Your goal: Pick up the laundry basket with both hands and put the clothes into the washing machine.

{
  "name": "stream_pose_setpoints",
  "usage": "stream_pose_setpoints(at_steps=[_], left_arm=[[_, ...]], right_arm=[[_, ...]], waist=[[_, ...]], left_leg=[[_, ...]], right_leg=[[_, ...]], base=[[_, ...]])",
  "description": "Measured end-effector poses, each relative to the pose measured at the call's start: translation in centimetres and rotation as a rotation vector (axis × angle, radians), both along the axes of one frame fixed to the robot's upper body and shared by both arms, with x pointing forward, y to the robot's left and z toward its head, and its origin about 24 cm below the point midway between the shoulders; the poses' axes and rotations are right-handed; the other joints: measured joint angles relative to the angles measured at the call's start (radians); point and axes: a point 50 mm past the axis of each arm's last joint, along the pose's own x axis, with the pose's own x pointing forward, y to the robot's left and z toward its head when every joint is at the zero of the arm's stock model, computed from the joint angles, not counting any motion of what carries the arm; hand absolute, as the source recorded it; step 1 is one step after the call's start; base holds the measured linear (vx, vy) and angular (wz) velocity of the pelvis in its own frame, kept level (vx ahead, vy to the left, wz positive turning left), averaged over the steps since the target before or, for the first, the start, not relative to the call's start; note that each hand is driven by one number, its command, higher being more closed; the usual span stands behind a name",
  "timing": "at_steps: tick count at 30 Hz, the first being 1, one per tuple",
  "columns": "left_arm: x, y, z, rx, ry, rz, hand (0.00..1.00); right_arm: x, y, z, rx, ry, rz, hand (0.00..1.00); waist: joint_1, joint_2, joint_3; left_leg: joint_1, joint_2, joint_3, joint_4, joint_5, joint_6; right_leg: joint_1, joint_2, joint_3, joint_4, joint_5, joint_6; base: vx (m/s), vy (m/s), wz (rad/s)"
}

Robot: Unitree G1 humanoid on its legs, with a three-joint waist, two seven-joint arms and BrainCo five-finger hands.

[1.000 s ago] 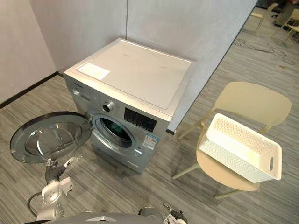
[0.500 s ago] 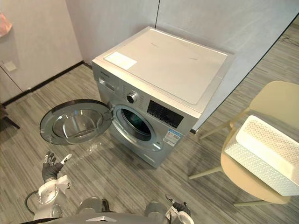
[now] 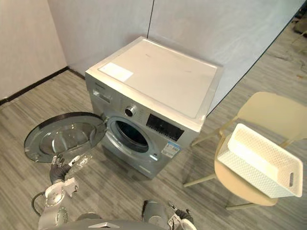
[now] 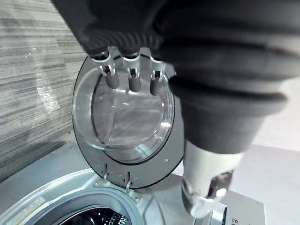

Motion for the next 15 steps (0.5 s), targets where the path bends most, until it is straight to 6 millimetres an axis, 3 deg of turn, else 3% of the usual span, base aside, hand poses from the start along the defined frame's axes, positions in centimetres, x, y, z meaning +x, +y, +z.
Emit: stream_pose_setpoints(at_steps=[1,2,4,5,10,13,15], left_arm=[[0.0,-0.1,0.0,0.006,0.004,-0.010,0.00],[0.0,-0.2,-0.1,0.016,0.013,-0.016,0.00],[0.0,-0.4,-0.1,0.018,0.019,-0.029,0.00],[0.1,-0.3,0.1,0.031,0.009,-0.030,0.00],[0.9,-0.1,0.6,0.044,-0.015,-0.016,0.00],[0.9,1.6,1.5,0.079,-0.042,0.066,0.00],[0.6,4.2,2.3,0.141,-0.052,0.164,0.00]], right_arm=[[-0.4,0.0,-0.1,0.000,0.010,0.000,0.00],[-1.0,-0.1,-0.2,-0.001,0.027,0.005,0.00],[-0.9,-0.7,0.0,-0.019,0.016,-0.013,0.00],[-0.7,-1.0,0.0,-0.025,0.015,-0.012,0.00],[-0.2,-0.4,0.0,-0.011,0.003,-0.009,0.00],[-0.3,-0.5,0.0,-0.012,0.006,-0.011,0.00],[-0.5,-0.5,0.0,-0.011,0.015,-0.007,0.00]], waist=[[-0.004,-0.010,-0.006],[-0.007,-0.037,-0.016],[-0.001,0.016,-0.014],[0.008,0.026,-0.018],[0.011,0.023,-0.029],[0.010,0.022,-0.031],[0.009,0.014,-0.037]], left_leg=[[-0.013,-0.014,-0.016,0.006,0.000,-0.008],[-0.020,-0.043,-0.043,0.028,-0.016,-0.024],[-0.018,-0.005,-0.052,0.028,-0.016,-0.034],[0.005,0.009,-0.046,-0.001,-0.012,-0.035],[0.033,0.015,-0.040,-0.064,0.008,-0.032],[0.026,0.010,-0.033,-0.072,0.009,-0.032],[0.008,-0.001,-0.031,-0.073,0.010,-0.030]], right_leg=[[0.013,0.031,0.012,-0.135,0.009,-0.015],[0.054,0.022,0.011,-0.257,0.035,-0.055],[0.091,0.054,-0.016,-0.312,0.052,-0.060],[0.110,0.075,-0.017,-0.334,0.056,-0.066],[0.132,0.095,-0.020,-0.372,0.063,-0.074],[0.131,0.094,-0.007,-0.403,0.086,-0.067],[0.128,0.091,0.002,-0.436,0.104,-0.061]], base=[[0.29,-0.194,0.68],[0.31,-0.193,0.52],[0.27,-0.131,0.16],[0.20,-0.097,-0.02],[0.08,-0.049,-0.02],[-0.04,0.048,-0.10],[-0.08,0.067,-0.05]])
